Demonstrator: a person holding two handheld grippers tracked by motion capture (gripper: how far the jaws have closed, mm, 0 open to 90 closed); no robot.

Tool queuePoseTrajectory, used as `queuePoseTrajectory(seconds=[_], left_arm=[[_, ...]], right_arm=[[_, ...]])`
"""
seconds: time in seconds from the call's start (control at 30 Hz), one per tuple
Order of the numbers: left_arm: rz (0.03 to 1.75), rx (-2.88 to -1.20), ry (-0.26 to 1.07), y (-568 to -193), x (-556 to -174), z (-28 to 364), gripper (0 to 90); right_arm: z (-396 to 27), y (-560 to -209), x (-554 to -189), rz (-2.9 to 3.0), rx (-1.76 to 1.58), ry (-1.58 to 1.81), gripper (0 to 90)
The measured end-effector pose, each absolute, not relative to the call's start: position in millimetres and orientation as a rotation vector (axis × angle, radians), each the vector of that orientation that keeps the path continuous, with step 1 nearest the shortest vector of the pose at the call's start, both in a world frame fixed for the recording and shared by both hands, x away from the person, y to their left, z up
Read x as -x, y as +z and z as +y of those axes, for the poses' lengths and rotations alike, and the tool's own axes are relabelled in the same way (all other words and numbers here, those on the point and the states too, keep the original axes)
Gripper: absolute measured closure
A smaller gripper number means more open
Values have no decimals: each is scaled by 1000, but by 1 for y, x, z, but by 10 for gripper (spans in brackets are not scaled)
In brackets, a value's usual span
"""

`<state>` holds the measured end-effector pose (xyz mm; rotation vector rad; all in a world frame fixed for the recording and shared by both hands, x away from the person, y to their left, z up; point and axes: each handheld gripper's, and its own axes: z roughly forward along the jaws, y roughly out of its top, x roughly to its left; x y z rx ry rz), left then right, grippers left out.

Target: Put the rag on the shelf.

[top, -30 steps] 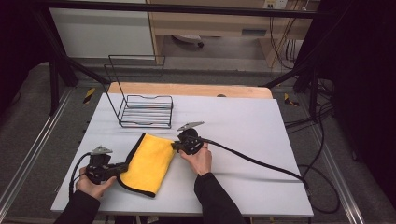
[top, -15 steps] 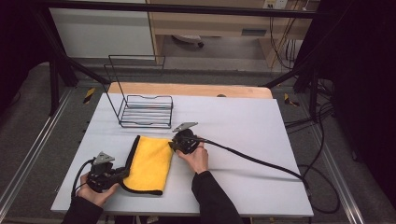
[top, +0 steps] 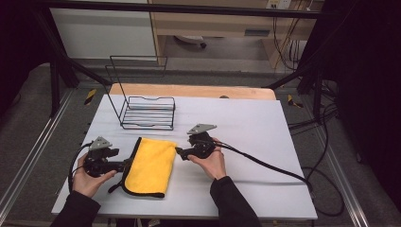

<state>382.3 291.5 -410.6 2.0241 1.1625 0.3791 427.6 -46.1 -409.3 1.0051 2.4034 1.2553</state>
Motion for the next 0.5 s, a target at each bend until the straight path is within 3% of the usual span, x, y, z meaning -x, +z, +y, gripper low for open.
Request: queuePoseTrajectory(seconds=[0.23, 0.5], left_arm=[[1196, -2039, 371, -412, -419, 281, 230], [1262, -2029, 341, -429, -452, 272, 451]], right_arm=[[-66, -411, -415, 2417, -1041, 1226, 109], [-76, -417, -409, 2417, -1082, 1240, 77]])
